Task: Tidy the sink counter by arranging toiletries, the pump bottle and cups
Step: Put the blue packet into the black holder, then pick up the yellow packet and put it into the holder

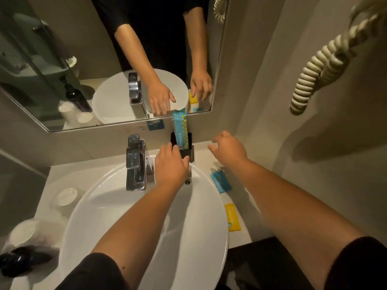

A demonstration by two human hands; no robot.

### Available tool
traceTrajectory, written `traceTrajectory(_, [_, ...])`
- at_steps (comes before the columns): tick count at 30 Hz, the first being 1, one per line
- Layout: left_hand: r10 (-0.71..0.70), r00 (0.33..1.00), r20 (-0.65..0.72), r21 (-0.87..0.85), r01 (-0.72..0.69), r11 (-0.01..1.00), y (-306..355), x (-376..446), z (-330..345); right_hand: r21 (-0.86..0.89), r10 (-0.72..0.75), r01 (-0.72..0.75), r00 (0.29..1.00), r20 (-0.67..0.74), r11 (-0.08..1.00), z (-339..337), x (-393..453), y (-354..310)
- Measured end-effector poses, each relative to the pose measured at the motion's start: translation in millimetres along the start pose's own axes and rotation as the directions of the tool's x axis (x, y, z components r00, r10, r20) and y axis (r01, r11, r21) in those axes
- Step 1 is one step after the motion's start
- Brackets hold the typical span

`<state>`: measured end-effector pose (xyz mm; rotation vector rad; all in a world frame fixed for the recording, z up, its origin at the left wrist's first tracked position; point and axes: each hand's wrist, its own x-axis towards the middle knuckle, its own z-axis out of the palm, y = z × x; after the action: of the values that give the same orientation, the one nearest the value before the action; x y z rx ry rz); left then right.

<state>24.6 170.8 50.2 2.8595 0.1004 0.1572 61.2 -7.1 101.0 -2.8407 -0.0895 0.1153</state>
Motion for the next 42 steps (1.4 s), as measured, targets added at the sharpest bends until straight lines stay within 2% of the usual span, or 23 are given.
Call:
traceTrajectory(5, [0.122,0.985,0.125,0.098,-0.135,0.986,-16.3,-20.5,23.4,0.052,0.073,-0.072,0.997,-0.010,0.996,10.2,-53.5,27.5])
traceTrajectory(9, [0.159,0.971,0.177,0.118,-0.181,0.976,-24.5,-25.1,34.7,0.031,0.177,-0.177,0.984,0.021,0.984,23.0,-98.4,56.0])
traceTrajectory(15, [0.184,0.966,0.184,0.175,-0.217,0.960,-34.6,-30.4,49.5,0.091,0.299,-0.306,0.951,0.082,0.948,52.7,-141.1,81.6])
traceTrajectory(23, [0.187,0.969,0.163,0.228,-0.221,0.948,-34.8,-32.4,58.0,0.041,0.333,-0.350,0.918,0.217,0.936,104.7,-157.9,69.5])
traceTrajectory(25, [0.178,0.970,0.168,0.237,-0.215,0.947,-33.9,-32.0,58.3,0.078,0.358,-0.388,0.898,0.255,0.918,110.2,-157.0,68.5])
traceTrajectory(30, [0.171,0.973,0.158,0.241,-0.206,0.949,-33.0,-32.1,57.5,0.370,0.442,-0.582,0.803,0.399,0.724,104.8,-141.5,74.2])
traceTrajectory(34, [0.167,0.973,0.159,0.231,-0.201,0.952,-32.5,-31.0,59.4,0.591,0.425,-0.583,0.812,0.400,0.558,88.4,-114.8,78.4])
traceTrajectory(38, [0.160,0.973,0.168,0.219,-0.195,0.956,-33.7,-31.8,58.4,0.610,0.364,-0.505,0.863,0.350,0.611,66.9,-70.6,73.0])
traceTrajectory(42, [0.154,0.971,0.185,0.242,-0.197,0.950,-33.4,-31.4,58.7,0.559,0.333,-0.474,0.879,0.340,0.681,76.3,-32.3,68.7])
